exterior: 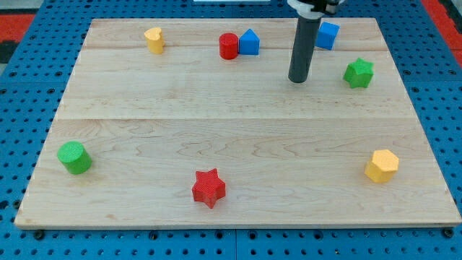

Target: Push the blue triangle towards center

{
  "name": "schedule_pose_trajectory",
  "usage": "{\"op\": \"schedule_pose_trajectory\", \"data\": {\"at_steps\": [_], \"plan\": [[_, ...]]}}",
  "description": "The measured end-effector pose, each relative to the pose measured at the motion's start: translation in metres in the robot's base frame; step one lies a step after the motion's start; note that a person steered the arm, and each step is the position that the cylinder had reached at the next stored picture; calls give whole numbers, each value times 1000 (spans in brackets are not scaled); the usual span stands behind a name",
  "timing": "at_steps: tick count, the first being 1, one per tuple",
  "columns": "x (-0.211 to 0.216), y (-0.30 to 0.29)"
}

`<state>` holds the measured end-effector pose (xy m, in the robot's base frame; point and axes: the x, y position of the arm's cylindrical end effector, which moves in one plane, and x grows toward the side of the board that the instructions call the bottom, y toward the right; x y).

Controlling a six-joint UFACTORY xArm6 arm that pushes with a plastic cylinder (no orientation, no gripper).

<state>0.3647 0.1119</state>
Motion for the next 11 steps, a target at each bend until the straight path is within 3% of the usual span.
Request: {"op": "schedule_pose_trajectory", "data": {"at_steps": [1, 2, 4, 5, 7, 8, 10, 11], "plan": [[13, 1], [-10, 4], [-104, 33], [-126, 17], [-172, 76], [-139, 94], [-20, 19], [13, -47]]}}
